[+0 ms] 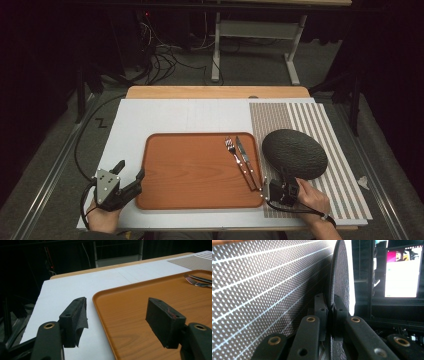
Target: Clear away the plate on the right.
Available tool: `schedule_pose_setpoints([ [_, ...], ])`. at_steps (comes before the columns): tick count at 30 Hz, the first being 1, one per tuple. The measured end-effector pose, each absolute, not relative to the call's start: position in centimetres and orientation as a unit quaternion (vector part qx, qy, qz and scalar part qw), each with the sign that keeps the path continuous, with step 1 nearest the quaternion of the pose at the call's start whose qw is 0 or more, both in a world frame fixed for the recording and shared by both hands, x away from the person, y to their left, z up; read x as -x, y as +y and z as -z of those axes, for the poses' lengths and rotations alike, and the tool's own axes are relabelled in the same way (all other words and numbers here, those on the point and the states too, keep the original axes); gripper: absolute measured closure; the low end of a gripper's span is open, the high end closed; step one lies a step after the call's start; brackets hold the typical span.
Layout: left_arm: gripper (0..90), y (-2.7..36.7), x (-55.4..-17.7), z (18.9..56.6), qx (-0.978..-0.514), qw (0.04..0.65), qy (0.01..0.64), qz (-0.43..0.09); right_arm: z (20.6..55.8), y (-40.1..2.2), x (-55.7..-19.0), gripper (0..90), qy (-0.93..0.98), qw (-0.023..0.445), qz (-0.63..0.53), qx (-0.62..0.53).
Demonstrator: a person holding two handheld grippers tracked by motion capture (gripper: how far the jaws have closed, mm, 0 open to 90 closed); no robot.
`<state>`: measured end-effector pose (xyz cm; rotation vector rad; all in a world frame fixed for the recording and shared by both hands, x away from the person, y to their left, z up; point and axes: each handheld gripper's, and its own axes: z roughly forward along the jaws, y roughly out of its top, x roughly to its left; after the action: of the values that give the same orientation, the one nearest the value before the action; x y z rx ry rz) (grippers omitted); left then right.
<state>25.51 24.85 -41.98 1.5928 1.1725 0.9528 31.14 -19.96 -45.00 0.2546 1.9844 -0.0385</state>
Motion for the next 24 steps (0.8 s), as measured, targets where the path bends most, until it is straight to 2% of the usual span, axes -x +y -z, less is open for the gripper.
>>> schedule_pose_setpoints([
  [24, 33.1, 24.9, -25.6, 42.0, -0.643, 0.455, 0.480, -0.386, 43.5, -19.9, -30.5, 87.7, 0.836, 0.542, 0.011, -0.090],
])
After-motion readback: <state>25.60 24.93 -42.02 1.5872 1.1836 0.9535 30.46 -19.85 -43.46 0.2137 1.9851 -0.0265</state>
